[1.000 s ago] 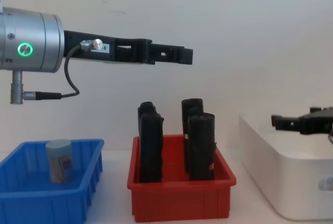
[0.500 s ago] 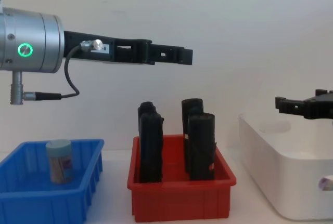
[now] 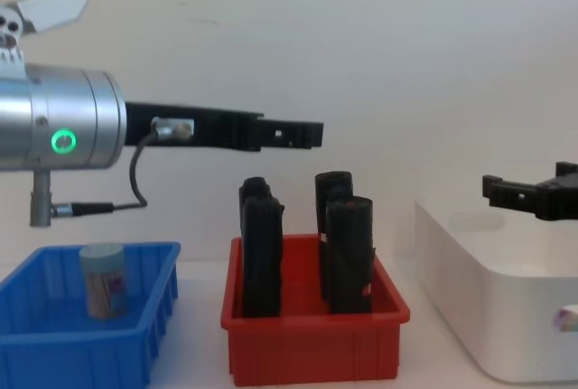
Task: Pick the cotton swabs from the blue box and place them into the white box.
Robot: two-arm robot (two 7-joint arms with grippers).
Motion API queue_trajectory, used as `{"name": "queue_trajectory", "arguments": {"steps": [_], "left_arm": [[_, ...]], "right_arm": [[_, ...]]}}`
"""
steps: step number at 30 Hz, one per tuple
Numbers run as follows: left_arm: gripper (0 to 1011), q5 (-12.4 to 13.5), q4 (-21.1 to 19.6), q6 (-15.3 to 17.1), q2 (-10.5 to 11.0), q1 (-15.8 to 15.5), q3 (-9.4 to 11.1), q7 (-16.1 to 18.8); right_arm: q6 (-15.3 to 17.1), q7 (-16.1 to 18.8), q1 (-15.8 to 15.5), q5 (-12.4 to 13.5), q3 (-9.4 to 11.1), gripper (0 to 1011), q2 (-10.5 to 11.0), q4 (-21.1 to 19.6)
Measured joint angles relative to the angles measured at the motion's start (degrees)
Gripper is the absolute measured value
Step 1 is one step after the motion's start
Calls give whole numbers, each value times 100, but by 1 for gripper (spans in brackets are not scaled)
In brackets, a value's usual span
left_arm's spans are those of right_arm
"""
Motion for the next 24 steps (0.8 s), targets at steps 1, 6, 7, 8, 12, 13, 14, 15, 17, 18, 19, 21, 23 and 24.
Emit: {"name": "queue_trajectory", "arguments": {"steps": [1,6,7,8,12,13,14,15,17,18,19,21,23,24], "left_arm": [[1004,27,0,-47,0,24,17,61],[1004,205,-1,-376,-3,169,134,462],[1004,230,-1,-426,-4,194,152,520],[1004,280,-1,-517,-4,234,183,628],[1004,415,-3,-758,-6,343,269,924],[1004,437,-3,-797,-6,359,282,968],[1004,461,-3,-842,-7,382,299,1027],[1004,515,-4,-942,-7,425,333,1142],[1004,566,-6,-1033,-8,467,369,1260],[1004,618,-7,-1130,-9,510,404,1381],[1004,645,-7,-1179,-9,532,421,1439],[1004,715,-8,-1312,-10,595,469,1599],[1004,795,-8,-1454,-11,660,520,1776],[1004,795,-8,-1454,-11,660,520,1776]], "right_arm": [[-10,-14,-46,7,-1,1002,8,-44],[-77,-112,-336,59,-10,1002,61,-349],[-85,-123,-371,64,-10,1002,67,-387],[-107,-151,-456,78,-14,1002,81,-472],[-160,-219,-669,113,-20,1002,118,-689],[-170,-231,-708,119,-21,1002,126,-732],[-188,-257,-785,132,-22,1002,140,-811],[-188,-257,-785,132,-22,1002,140,-811],[-219,-300,-910,152,-26,1002,163,-940],[-238,-328,-987,166,-28,1002,177,-1022],[-247,-341,-1027,172,-30,1002,185,-1063],[-270,-376,-1129,189,-32,1002,203,-1168],[-281,-395,-1181,198,-35,1002,212,-1224],[-291,-408,-1221,205,-36,1002,220,-1265]]}}
